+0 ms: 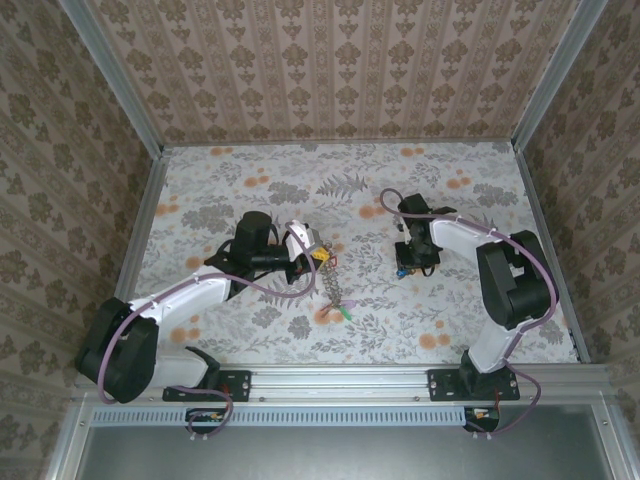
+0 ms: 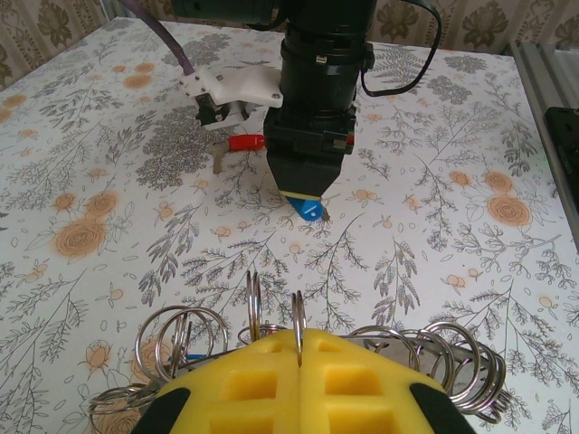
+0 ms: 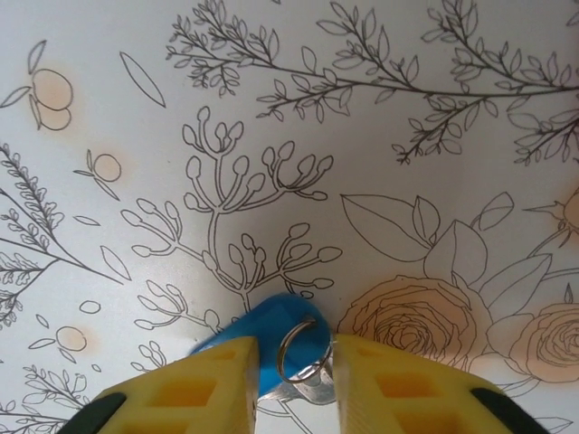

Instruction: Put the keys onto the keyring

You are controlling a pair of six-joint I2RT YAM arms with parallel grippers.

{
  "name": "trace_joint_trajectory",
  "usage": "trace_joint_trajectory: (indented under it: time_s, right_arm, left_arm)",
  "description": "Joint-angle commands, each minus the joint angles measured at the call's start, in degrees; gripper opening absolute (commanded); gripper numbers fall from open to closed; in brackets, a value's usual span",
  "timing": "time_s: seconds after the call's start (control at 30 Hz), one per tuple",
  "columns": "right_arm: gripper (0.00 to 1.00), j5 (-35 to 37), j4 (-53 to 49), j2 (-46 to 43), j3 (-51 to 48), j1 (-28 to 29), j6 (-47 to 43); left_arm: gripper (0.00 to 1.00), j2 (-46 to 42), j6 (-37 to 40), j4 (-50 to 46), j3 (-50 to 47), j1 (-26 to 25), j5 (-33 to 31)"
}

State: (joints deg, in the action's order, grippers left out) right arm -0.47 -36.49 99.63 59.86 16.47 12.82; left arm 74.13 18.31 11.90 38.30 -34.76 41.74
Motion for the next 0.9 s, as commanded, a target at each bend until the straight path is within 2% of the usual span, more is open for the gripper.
trace_joint_trajectory:
  time_s: [0.0, 0.23, 0.3, 0.5, 0.63, 0.73, 0.87]
  right_arm:
    - [0.22, 1.97, -1.58, 0.8, 1.42, 0.27, -0.95]
    - [0.03, 0.71, -1.11, -0.77, 1.23, -0.76, -1.22]
    - [0.03, -1.53, -0.64, -1.55, 0.89, -1.6, -1.07]
    - [0.02, -16.51, 5.38, -6.03, -3.12, -7.37, 2.58]
    - [0.02, -22.35, 9.84, -5.75, -5.11, -11.2, 4.28]
    - [0.06, -23.38, 10.33, -3.92, -5.69, -13.44, 4.4]
    - [0.08, -20.68, 9.34, -1.57, -5.06, -14.01, 3.64]
  left_arm:
    - [0.0, -1.2, 1.5, -0.3, 2.1, 0.22, 1.34]
    - [0.0, -1.09, 1.71, -0.7, 2.3, 0.26, 1.47]
    - [0.0, -1.09, 1.73, -0.83, 2.3, 0.29, 1.39]
    - [0.0, -1.22, 1.81, -1.35, 2.47, 0.26, 1.28]
    - [0.0, -1.01, 1.82, -1.56, 2.61, 0.26, 1.52]
    - [0.0, -0.92, 1.82, -1.54, 2.74, 0.22, 1.57]
    - [0.0, -0.66, 1.74, -1.61, 2.92, 0.22, 1.73]
